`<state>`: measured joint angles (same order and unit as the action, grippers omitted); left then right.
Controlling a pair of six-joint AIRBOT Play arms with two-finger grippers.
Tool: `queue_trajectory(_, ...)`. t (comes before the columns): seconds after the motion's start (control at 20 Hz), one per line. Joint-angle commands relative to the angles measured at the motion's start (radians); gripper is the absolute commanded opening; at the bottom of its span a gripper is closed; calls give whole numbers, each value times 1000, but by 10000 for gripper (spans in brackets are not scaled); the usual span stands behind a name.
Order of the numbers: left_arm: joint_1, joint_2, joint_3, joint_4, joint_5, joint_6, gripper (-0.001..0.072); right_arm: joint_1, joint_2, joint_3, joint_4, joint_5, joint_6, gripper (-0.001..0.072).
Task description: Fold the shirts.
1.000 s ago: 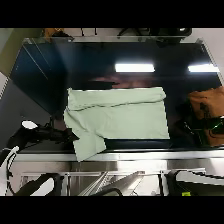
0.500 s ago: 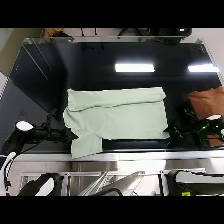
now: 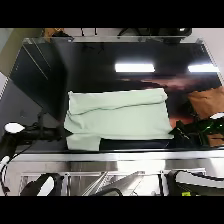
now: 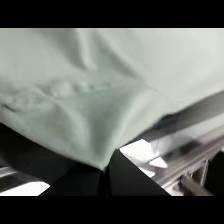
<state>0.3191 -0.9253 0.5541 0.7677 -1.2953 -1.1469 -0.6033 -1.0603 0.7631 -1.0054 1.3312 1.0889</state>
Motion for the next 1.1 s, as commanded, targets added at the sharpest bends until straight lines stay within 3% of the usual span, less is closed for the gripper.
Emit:
queue_trajectory(0.0,93,73,79,-30,5,-3,10,-16,21,9,101,-18,-5,17)
queue_trajectory(0.15,14,-32,240,-36,29,-3,10,53,20,46,329,-98,-102,17)
queue_trajectory(0.35,-143,-282,486,-25,113,-3,11,217,-12,159,451,-346,-151,17)
queue_trajectory(0.5,-167,-473,642,-26,139,-25,11,292,-92,298,452,-495,-151,17)
queue_trajectory(0.75,-171,-733,811,-27,151,-23,11,327,-300,461,449,-508,-163,18)
queue_trajectory(0.95,-183,-879,899,-28,115,-21,17,321,-344,468,399,-508,-203,46)
queue_trajectory(1.0,-183,-904,924,-28,92,-21,194,316,-340,476,375,-508,-203,184)
queue_trajectory(1.05,-183,-922,951,-29,77,-26,546,312,-334,489,356,-504,-202,283)
